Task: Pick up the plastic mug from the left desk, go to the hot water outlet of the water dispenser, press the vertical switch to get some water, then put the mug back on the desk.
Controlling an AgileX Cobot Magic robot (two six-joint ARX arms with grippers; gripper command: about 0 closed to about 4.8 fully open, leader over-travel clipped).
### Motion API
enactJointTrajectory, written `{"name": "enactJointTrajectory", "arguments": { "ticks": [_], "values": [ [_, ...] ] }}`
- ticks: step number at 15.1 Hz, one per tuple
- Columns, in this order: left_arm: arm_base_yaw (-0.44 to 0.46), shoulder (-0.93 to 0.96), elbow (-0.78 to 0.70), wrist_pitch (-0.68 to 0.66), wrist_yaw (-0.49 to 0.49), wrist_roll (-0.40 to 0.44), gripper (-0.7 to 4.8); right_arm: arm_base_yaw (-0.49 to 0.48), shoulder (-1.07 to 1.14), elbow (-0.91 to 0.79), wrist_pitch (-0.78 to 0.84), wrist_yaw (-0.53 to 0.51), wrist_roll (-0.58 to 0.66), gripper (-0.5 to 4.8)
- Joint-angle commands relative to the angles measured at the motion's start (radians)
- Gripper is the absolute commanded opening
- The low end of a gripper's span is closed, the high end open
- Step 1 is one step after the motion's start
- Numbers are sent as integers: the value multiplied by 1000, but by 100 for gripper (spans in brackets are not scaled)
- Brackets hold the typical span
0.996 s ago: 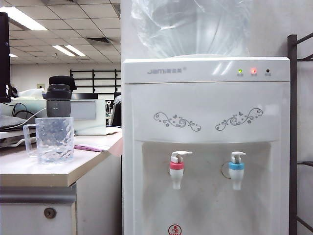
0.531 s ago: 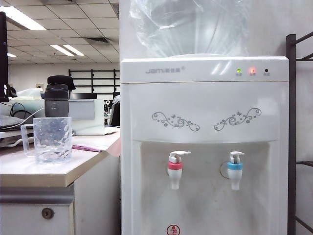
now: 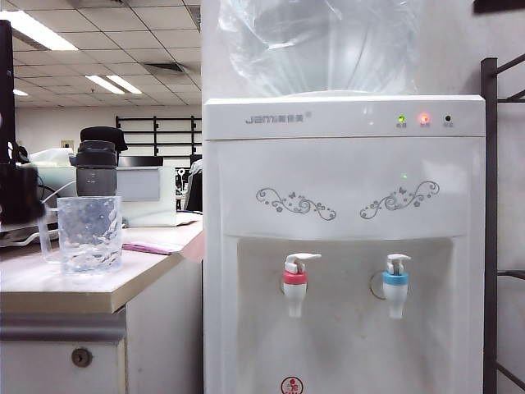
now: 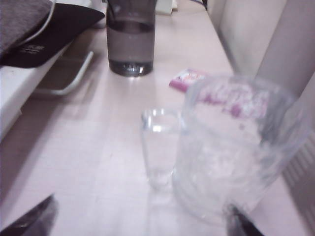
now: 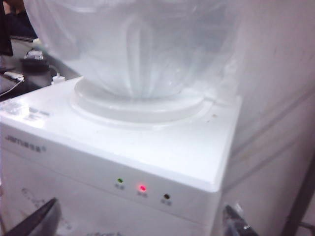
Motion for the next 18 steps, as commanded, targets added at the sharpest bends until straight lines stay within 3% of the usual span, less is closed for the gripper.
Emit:
{"name": "enactJointTrajectory", "arguments": {
  "ticks": [1, 3, 4, 5, 15, 16, 17, 18],
  "values": [
    [2, 111, 11, 141, -4, 27, 479, 2, 55, 6, 53, -27, 6, 428],
    [2, 184, 31, 226, -16, 28, 479, 2, 78, 6, 57, -27, 6, 428],
    [3, 248, 56, 301, -72, 32, 479, 2, 94, 6, 61, -27, 6, 428],
    [3, 345, 134, 318, -80, 35, 479, 2, 109, 6, 61, -27, 5, 428],
    [2, 550, 394, 302, -70, 6, 479, 1, 171, 6, 67, -26, -2, 428],
    [2, 550, 394, 303, -65, 7, 383, 1, 171, 6, 68, -26, -2, 427],
    [2, 550, 394, 296, 10, 7, 42, 1, 171, 6, 68, -14, -2, 427],
    [2, 550, 394, 295, 24, 8, 12, 1, 171, 6, 68, -13, -2, 427]
  ]
}}
